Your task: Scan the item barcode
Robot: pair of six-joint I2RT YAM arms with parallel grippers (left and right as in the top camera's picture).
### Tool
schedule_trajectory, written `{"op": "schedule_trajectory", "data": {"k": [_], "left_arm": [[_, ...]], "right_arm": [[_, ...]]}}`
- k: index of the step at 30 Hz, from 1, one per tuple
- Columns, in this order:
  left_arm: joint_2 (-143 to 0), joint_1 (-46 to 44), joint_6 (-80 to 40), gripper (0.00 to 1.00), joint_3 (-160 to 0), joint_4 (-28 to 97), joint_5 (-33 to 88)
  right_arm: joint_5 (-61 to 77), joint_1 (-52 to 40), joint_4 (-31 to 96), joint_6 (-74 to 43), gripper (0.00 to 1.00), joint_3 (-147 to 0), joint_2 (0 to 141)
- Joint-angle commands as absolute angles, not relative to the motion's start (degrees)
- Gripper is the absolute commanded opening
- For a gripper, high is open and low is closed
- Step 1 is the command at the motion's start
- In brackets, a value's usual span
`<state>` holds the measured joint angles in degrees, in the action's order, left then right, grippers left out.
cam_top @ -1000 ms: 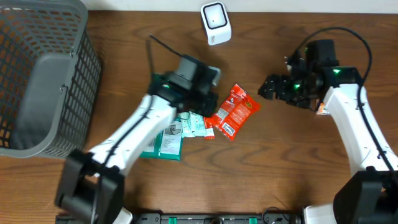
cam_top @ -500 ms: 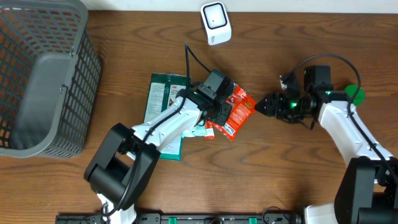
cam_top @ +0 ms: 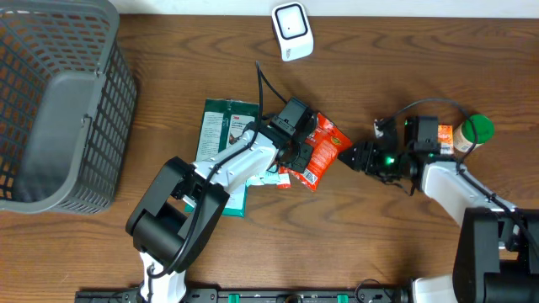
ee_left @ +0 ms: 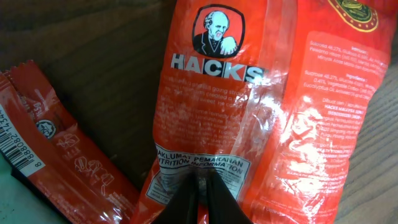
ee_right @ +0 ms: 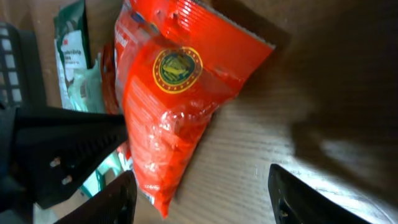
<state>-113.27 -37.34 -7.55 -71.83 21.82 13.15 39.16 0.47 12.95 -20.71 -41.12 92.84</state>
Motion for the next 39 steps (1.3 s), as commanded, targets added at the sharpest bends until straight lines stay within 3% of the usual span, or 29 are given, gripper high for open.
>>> {"op": "schedule_trajectory", "data": {"k": [1,10,24,39], "left_arm": [[-116.1,-37.3,-7.8,0.09,-71.4,22.6,10.8],[-116.1,-37.3,-7.8,0.09,-71.4,22.7,10.9],[-116.1,-37.3,-7.6,0.09,-71.4,23.5,10.9],[-104.0,-36.8,-7.4,0.13,-73.9,23.1,10.6]], "right_arm": [[40.8,-0.9,7.6,-24.9,0.63,-37.6,92.9],[40.4,-4.8,-3.9,-31.0,0.64,-33.5,92.9],[32.5,-11.2,-10.1,-37.7,0.53,-33.2,93.0],[31.7,-11.1,-10.0,-36.5,0.66,-32.9,93.0]]}}
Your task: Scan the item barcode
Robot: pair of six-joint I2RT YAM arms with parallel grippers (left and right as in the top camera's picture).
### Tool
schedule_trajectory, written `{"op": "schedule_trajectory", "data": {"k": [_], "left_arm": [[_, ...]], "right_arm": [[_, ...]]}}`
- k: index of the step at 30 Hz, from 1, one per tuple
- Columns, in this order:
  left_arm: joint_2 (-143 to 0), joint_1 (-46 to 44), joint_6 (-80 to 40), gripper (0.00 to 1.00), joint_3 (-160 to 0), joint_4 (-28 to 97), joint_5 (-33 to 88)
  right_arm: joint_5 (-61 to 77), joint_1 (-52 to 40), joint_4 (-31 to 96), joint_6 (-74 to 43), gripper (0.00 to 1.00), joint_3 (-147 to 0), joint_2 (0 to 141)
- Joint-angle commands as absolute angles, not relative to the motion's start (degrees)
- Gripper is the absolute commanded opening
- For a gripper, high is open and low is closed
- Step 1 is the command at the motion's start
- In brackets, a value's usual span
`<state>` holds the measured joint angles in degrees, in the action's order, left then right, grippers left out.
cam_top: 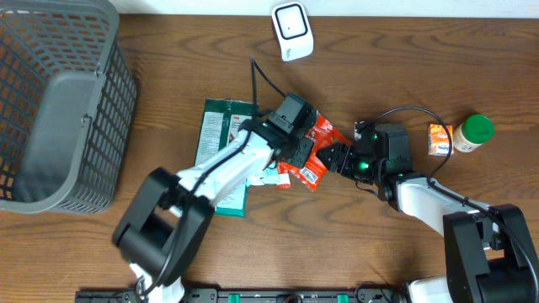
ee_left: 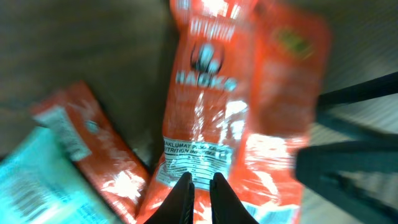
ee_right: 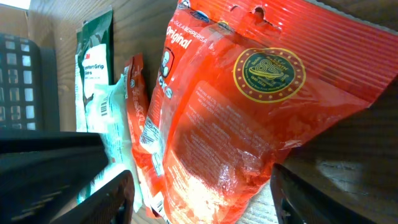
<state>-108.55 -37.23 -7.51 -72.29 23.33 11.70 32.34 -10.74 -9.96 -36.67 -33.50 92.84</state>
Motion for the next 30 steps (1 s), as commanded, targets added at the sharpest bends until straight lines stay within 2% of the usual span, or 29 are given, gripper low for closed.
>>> {"op": "schedule_trajectory", "data": {"k": [1,14,24,30], "left_arm": [[-104.0,-36.8,-7.4,0.13,-73.8,22.7,10.6],[-114.3,-36.7,-7.5,0.13,-73.2,16.7,4.6],[-117.0,-36.7,-7.7,0.13,-72.9,18.1,5.1],[-117.1,-36.7,-7.7,0.12,-72.7,18.9,5.1]], "right_arm": [[31.7,-11.1,-10.0,-36.1,0.66,-32.9,93.0],[30.0,-10.8,-6.2,-35.9,0.68,-32.9,93.0],[30.1,-6.8,-3.6,-35.4,0.76,-32.9,93.0],[30.3,-6.0,-3.7,-35.3,0.72,-32.9,93.5]]}}
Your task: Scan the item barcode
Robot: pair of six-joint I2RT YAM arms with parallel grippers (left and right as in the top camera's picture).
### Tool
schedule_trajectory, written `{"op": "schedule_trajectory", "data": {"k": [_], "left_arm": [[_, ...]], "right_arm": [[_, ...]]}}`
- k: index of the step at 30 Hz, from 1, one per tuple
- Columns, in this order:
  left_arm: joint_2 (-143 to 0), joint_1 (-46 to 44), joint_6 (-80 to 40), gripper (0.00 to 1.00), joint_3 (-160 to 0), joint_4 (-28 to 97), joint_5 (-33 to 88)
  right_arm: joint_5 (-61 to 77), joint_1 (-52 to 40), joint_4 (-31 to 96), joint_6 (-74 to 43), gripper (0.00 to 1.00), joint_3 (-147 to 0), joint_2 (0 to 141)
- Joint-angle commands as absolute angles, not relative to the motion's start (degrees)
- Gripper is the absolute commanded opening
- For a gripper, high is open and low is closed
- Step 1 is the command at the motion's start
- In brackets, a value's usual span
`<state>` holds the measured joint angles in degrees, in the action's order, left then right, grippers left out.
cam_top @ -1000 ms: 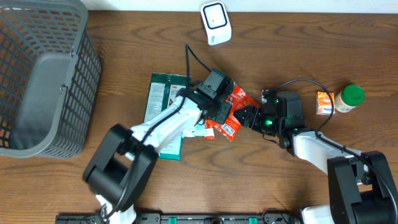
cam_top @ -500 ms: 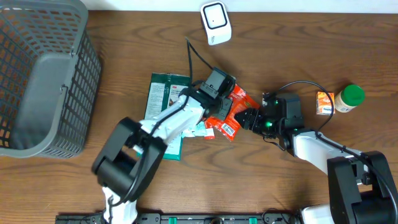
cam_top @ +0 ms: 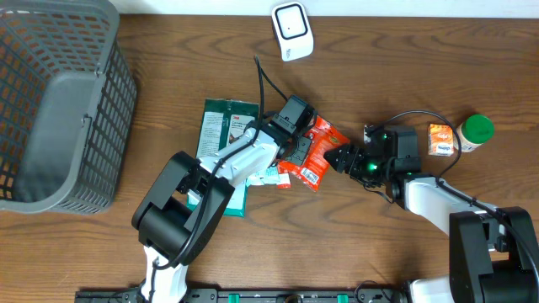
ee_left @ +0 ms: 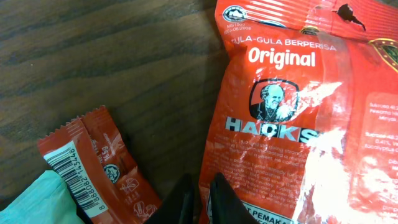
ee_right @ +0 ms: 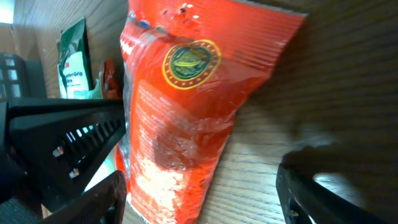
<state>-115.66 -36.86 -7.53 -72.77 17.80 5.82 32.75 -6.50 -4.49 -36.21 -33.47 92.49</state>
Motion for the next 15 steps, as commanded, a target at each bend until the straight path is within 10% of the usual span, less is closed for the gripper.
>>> {"op": "schedule_trajectory", "data": {"k": [1,15], "left_arm": [[-117.1,-36.7,-7.6,0.13,-72.6,18.9,5.1],[-117.4,-36.7,-7.6,0.12,-72.5,20.4,7.0]], "right_arm": [[30.3,-6.0,-3.9,-35.3,0.71,-32.9,94.0],[44.0,-6.1,-20.4,-40.6,0.6,-32.9,109.6]]}}
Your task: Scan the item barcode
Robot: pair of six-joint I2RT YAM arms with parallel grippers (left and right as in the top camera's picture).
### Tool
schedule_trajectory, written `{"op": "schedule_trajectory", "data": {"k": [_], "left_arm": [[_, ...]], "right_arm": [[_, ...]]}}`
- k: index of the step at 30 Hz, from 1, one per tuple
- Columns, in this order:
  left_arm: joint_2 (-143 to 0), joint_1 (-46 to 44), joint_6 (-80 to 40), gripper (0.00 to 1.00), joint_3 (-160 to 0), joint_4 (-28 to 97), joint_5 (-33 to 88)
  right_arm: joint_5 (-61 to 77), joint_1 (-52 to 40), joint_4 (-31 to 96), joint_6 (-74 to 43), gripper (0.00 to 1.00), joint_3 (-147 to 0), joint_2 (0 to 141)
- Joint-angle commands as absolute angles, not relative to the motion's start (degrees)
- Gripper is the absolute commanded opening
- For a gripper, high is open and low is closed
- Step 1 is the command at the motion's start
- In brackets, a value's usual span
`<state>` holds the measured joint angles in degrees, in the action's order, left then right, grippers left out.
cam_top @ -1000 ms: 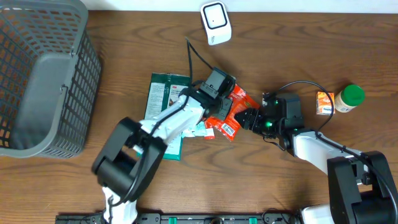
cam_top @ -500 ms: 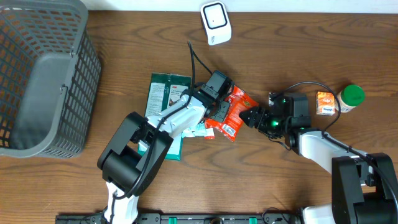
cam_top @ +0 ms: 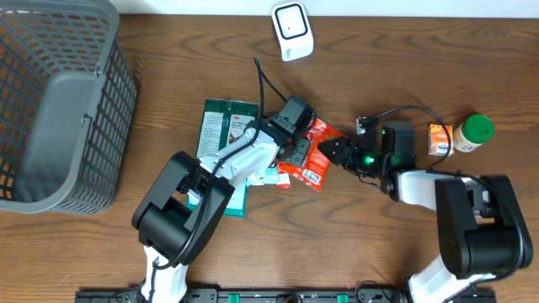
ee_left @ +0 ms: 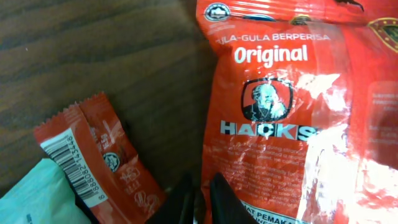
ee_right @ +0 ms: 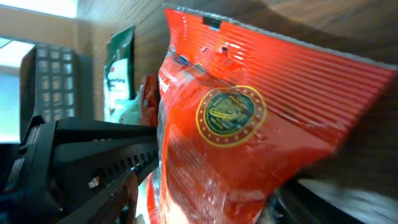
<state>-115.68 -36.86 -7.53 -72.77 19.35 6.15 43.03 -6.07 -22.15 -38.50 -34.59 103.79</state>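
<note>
A red Hacks candy bag (cam_top: 318, 166) lies on the wooden table at mid-frame, its printed back up (ee_left: 280, 124). My left gripper (cam_top: 296, 151) sits at the bag's left edge. Its fingers (ee_left: 200, 200) are almost together, with that edge pinched between them. My right gripper (cam_top: 334, 151) is at the bag's right end. It is open, with a finger on each side of the bag (ee_right: 224, 143), so the right gripper (ee_right: 205, 199) straddles it. The white scanner (cam_top: 292, 31) stands at the table's far edge. No barcode shows on the bag.
A small red sachet (ee_left: 93, 162) with a barcode and a teal packet (ee_left: 28, 199) lie left of the bag. A green pack (cam_top: 221, 126) lies beyond them. A grey basket (cam_top: 118, 84) fills the left. An orange box (cam_top: 439, 139) and a green-capped bottle (cam_top: 473, 130) stand at the right.
My right gripper has come closer to the bag's right end, and the bag now fills the space between its open fingers. The left gripper stays at the bag's left edge.
At first my left gripper was shut on the bag and my right gripper stood open some way to its right. Then the right gripper was up against the bag. It then sat a little back. Now it is close again, straddling the bag's end.
</note>
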Motion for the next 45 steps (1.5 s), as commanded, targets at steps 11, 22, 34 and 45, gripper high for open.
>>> {"op": "schedule_trajectory", "data": {"k": [11,22,34,45], "left_arm": [[-117.4,-36.7,-7.6,0.12,-72.5,20.4,7.0],[-116.7,-36.7,-7.6,0.13,-72.8,17.6,7.0],[-107.4,-36.5,-7.6,0.24,-73.1,18.0,3.8],[-86.8,-32.7,-8.6,0.39,-73.1,28.4,3.8]], "right_arm": [[45.8,-7.6,-23.6,-40.2,0.51,-32.9,111.4],[45.5,-7.9,-23.6,-36.9,0.4,-32.9,111.4],[43.6,-7.9,-25.4,-35.5,0.16,-32.9,111.2],[44.0,-7.9,-22.9,-30.6,0.04,-33.1,100.3]]}}
